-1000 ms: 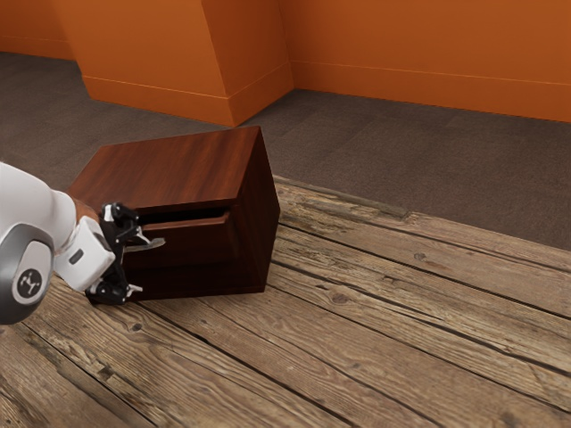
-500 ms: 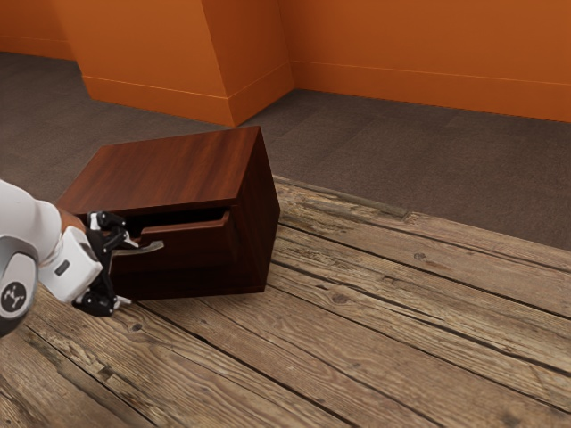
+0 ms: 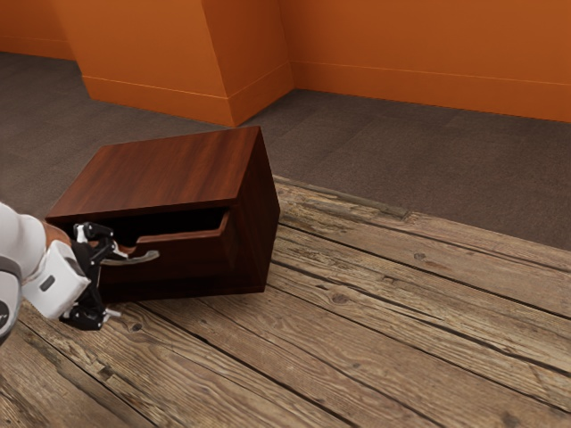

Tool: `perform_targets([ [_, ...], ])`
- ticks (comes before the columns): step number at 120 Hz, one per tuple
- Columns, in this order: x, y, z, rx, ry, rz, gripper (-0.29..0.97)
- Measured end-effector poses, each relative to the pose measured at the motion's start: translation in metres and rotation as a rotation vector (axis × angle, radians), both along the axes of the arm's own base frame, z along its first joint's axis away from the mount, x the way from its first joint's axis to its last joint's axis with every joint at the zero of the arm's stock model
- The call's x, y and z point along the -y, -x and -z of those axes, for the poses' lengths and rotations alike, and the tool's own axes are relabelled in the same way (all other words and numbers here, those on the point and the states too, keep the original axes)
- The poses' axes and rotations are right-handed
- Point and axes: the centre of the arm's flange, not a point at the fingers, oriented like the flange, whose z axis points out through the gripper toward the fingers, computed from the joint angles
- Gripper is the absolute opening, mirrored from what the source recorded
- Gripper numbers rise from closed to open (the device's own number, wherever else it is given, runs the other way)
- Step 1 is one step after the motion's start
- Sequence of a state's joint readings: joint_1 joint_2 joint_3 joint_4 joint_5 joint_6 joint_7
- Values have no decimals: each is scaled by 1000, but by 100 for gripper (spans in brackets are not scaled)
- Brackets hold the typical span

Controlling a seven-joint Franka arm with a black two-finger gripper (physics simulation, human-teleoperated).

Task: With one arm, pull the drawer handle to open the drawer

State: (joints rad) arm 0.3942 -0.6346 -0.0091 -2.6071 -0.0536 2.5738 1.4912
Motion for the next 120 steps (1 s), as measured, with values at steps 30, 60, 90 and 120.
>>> perform_targets([
  [30,8,13,-1,10,-2,-2,66],
  [60,19,28,-1,15,6,-5,68],
  [90,24,41,7,8,21,-16,68],
  [120,35,52,-1,30,24,-16,63],
])
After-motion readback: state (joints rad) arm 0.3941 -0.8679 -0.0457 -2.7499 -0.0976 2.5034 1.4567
